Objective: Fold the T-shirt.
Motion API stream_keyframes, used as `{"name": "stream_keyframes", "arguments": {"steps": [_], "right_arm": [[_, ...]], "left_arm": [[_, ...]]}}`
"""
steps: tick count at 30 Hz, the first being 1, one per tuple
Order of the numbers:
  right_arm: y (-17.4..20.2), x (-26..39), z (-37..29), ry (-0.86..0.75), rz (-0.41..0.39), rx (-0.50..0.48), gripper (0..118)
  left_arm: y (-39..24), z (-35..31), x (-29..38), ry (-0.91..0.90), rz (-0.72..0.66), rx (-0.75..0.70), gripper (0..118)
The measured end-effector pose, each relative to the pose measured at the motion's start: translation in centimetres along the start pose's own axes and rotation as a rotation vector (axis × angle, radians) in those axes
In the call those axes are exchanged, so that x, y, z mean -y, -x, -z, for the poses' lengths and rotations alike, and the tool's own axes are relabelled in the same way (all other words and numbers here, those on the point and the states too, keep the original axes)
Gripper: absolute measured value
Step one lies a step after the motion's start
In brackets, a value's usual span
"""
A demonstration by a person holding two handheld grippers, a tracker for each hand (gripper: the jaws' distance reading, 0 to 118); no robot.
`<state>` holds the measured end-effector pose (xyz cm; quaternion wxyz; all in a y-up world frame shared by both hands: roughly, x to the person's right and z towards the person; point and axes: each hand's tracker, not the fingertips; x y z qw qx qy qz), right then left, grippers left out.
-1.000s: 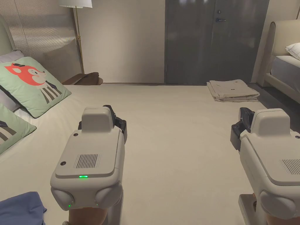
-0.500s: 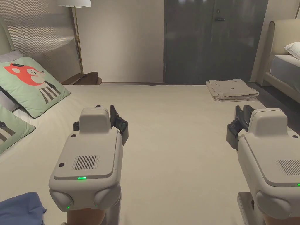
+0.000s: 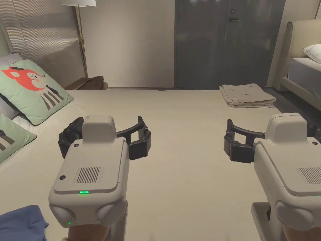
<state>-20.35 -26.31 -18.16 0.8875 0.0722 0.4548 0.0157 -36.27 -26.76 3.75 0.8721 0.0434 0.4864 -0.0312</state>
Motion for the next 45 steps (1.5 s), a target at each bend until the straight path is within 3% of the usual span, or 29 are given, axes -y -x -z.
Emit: {"name": "stream_keyframes", "arguments": {"steps": [32,45], "right_arm": [[0.17,0.2,-0.25,-0.02,0.018,-0.029,113],[0.23,0.25,-0.07,0.014,0.029,0.021,113]], "left_arm": [[0.49,-0.13,0.27,-0.039,-0.025,-0.013,111],[0.41,-0.08,0.27,-0.039,-0.024,-0.012,111]]}}
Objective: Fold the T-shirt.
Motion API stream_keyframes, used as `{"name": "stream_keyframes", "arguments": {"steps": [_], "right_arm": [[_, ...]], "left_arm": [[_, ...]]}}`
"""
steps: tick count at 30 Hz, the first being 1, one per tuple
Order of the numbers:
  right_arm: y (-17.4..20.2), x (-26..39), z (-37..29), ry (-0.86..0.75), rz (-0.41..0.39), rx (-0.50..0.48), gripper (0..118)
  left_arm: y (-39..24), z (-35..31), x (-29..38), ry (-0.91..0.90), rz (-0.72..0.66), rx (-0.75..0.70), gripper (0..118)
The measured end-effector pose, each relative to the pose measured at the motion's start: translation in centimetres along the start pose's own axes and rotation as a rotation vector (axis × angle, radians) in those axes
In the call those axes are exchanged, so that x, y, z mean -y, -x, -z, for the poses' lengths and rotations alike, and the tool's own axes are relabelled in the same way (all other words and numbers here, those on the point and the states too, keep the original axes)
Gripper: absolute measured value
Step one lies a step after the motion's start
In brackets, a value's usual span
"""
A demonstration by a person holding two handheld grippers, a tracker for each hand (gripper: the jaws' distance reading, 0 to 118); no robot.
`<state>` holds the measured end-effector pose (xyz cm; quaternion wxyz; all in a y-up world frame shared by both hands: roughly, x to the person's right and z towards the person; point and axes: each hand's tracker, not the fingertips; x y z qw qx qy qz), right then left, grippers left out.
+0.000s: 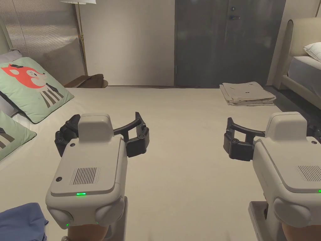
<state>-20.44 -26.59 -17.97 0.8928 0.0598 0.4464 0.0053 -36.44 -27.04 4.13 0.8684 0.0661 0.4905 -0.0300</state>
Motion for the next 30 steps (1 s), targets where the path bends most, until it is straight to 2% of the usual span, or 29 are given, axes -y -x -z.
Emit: {"name": "stream_keyframes", "arguments": {"steps": [4,12,16,20,24,26,30], "right_arm": [[0.0,0.2,-0.2,-0.005,0.017,-0.019,113],[0.2,0.2,-0.2,0.001,-0.016,-0.027,113],[-0.1,0.0,-0.2,0.008,0.007,-0.044,113],[0.4,-0.3,0.0,0.027,-0.01,0.012,113],[0.2,-0.3,-0.2,0.027,-0.008,0.024,113],[-0.2,-0.4,-0.2,0.05,0.033,-0.026,113],[-0.9,-0.4,0.0,0.078,0.089,-0.039,113]], "left_arm": [[0.0,0.0,0.1,0.001,-0.001,-0.001,111],[0.1,0.1,0.1,0.01,0.0,0.001,111],[0.1,0.1,0.1,0.013,0.004,0.0,111],[0.2,0.0,0.0,0.012,0.0,0.0,111],[0.2,0.0,-0.1,0.01,-0.001,0.0,111],[0.3,0.0,-0.2,0.01,-0.002,-0.002,111],[0.4,0.0,-0.2,0.012,-0.006,-0.002,111]]}}
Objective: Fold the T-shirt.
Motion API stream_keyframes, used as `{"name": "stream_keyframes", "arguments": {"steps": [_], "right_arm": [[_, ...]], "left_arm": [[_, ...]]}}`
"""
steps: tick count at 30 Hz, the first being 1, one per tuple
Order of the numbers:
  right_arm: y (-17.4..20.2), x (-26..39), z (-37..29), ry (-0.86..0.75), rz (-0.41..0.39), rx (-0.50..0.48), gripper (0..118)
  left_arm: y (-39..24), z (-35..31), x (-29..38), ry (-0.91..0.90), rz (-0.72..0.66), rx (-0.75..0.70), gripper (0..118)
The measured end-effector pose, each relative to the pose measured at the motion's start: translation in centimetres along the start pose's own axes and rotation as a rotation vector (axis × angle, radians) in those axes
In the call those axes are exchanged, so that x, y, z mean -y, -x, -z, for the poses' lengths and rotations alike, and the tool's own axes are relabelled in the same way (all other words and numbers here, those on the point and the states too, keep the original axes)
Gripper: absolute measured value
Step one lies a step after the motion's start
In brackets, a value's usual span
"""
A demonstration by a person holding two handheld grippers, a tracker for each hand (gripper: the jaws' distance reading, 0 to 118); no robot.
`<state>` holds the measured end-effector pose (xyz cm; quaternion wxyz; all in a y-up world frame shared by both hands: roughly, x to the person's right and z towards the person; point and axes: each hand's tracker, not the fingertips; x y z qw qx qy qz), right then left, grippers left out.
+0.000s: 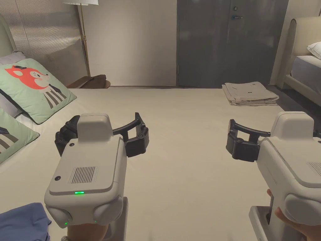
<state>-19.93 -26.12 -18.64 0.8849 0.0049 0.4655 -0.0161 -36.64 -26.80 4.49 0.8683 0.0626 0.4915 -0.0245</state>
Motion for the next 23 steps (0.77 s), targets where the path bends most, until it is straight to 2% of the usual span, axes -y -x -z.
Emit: {"name": "stream_keyframes", "arguments": {"steps": [2,9,12,23], "right_arm": [[0.0,-0.1,0.1,0.028,0.026,0.039,113],[-0.3,0.0,-0.3,0.023,-0.005,0.046,113],[0.4,-0.3,-0.7,-0.003,-0.075,0.134,113],[0.4,-0.5,-0.9,0.006,-0.069,0.109,113]], "left_arm": [[-0.1,0.0,0.0,0.0,0.005,-0.002,111],[0.0,0.0,-0.1,-0.001,0.011,-0.002,111],[0.0,0.0,-0.1,0.0,0.008,-0.003,111],[-0.1,-0.2,-0.2,0.003,0.016,-0.004,111]]}}
